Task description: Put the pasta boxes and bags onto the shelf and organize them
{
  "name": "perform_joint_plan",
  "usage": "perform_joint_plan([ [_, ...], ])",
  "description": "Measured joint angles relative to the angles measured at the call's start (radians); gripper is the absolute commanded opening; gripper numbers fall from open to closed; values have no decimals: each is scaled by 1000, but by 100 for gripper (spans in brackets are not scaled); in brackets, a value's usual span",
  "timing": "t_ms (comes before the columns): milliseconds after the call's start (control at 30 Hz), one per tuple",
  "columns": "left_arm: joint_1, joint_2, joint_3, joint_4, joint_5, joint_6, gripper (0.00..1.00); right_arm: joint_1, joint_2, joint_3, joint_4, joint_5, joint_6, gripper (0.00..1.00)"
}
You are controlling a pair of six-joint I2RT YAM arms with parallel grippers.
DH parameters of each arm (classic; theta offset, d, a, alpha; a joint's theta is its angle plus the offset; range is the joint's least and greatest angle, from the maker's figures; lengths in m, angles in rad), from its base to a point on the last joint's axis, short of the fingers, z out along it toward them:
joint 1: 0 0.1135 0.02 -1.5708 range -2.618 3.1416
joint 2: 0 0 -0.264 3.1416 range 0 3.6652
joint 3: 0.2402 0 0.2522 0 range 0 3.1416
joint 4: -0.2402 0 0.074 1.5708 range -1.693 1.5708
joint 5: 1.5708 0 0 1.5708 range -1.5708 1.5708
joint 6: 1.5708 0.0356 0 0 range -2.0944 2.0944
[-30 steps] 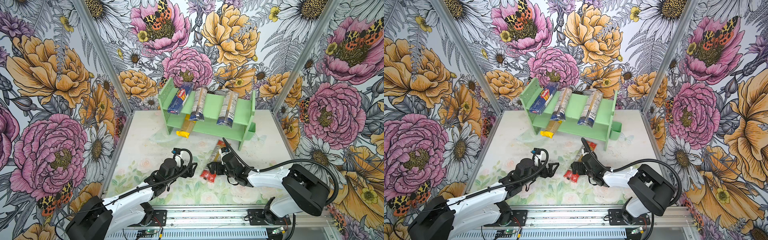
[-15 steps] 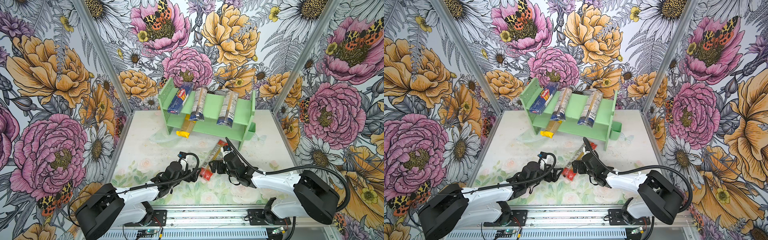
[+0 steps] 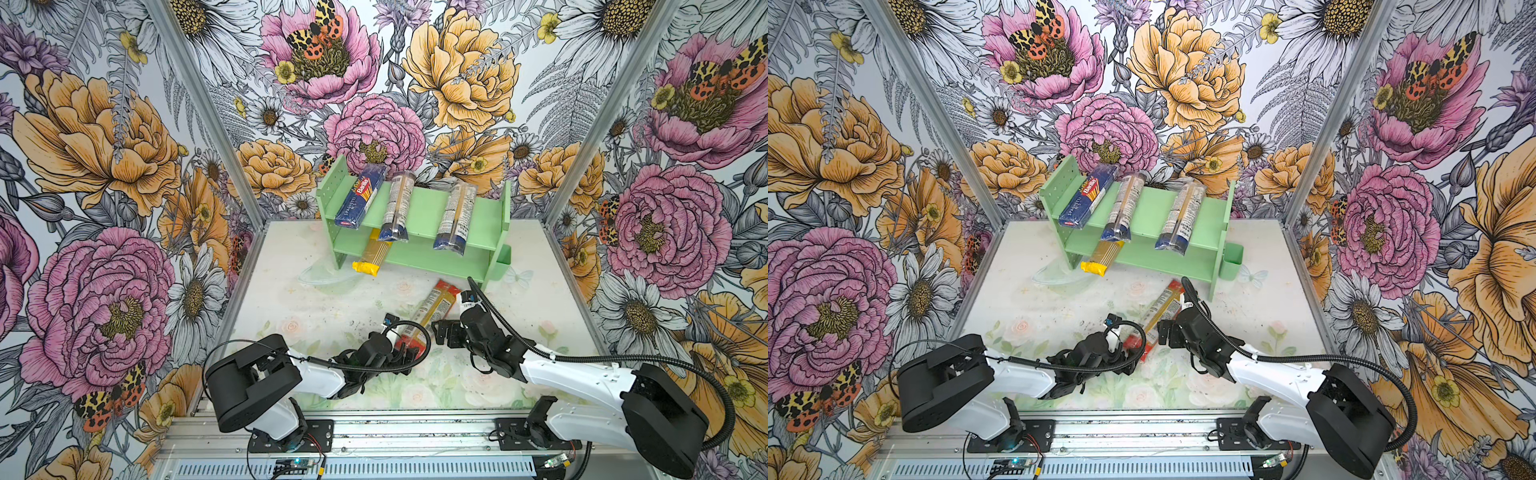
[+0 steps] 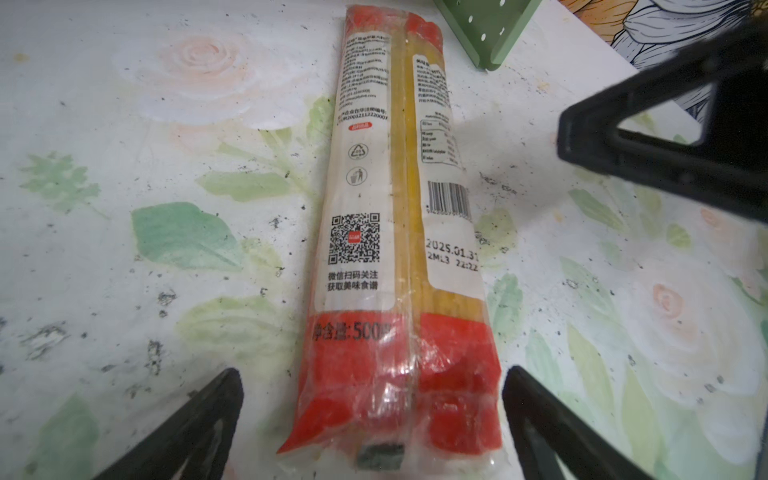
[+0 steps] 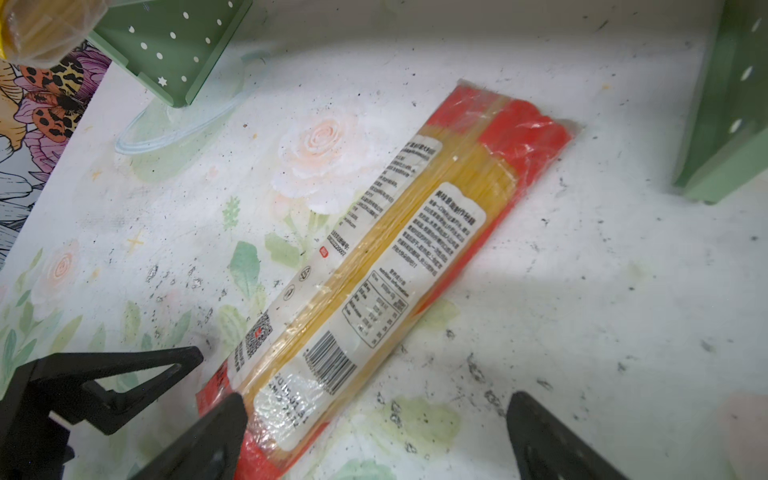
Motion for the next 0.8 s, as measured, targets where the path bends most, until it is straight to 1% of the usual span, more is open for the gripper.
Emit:
perform_joint_plan([
  [167,-17,89,32,44,-31,26,99,-13,-29,-14,-19,3,0,100],
  [367,-36,155,63,101,-51,54,99,-23,-58,-22,-40,11,0,100],
  [800,-38,212,95,138,-54,129,99,-37,-108,-54,-52,24,0,100],
])
